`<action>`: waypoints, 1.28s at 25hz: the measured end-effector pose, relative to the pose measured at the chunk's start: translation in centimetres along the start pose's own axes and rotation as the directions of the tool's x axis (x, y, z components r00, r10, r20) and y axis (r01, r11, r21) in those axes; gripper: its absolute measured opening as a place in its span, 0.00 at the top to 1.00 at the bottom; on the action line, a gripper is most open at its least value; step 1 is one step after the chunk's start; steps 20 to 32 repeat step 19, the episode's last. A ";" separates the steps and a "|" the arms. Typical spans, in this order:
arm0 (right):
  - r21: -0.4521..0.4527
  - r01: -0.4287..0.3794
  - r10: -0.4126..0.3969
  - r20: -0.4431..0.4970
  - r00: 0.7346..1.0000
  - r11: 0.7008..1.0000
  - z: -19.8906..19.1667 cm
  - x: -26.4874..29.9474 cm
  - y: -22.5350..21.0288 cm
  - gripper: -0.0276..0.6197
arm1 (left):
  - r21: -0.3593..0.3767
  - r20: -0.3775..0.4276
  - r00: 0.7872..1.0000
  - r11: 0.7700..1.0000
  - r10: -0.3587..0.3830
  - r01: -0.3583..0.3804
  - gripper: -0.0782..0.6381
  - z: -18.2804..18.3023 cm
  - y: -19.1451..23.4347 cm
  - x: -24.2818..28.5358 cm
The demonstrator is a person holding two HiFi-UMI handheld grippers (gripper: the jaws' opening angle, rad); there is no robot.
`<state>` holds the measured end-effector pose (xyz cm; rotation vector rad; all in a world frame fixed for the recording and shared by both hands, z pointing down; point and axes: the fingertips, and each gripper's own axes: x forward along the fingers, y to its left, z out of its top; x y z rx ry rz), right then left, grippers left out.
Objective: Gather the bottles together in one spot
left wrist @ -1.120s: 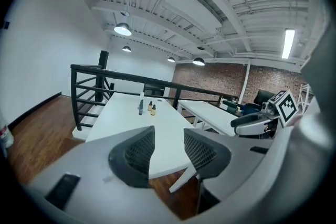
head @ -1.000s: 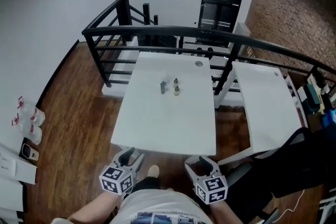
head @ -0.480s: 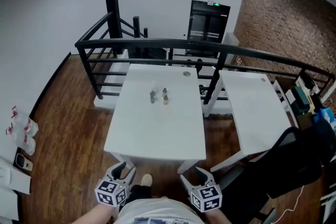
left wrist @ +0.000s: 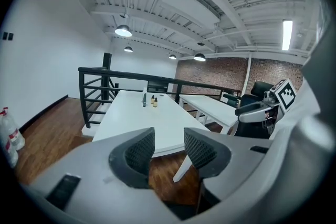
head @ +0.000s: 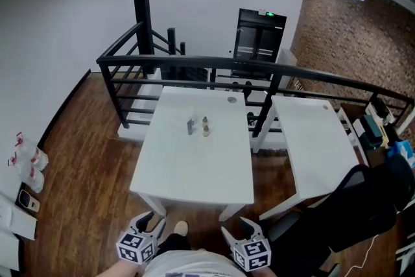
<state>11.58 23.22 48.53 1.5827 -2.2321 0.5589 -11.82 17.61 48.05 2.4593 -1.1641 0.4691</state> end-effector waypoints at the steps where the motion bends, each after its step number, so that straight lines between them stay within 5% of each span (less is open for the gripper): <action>1: -0.005 -0.001 0.001 -0.003 1.000 1.000 0.1 -0.1 0.2 0.54 | -0.002 0.000 1.000 1.000 0.005 -0.005 0.68 -0.1 0.2 -0.2; 32: -0.030 -0.008 0.007 -0.029 1.000 1.000 0.4 0.3 0.9 0.54 | -0.002 0.002 1.000 1.000 0.012 -0.012 0.68 -0.3 1.3 -0.1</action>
